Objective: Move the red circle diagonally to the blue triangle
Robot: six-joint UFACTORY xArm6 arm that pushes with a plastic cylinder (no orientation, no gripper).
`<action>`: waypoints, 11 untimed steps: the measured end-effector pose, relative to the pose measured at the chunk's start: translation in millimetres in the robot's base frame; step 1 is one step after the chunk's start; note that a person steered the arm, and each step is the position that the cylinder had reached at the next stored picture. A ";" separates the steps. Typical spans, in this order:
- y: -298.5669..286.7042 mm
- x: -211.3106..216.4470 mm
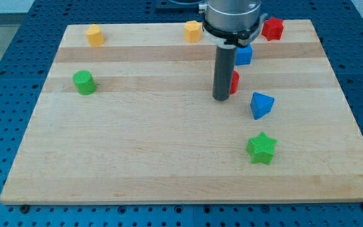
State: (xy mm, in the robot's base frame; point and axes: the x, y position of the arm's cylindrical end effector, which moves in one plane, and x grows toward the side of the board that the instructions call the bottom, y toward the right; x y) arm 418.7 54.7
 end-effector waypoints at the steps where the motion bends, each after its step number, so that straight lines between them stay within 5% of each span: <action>1: -18.8 -7.7; 11: 78.3 -27.0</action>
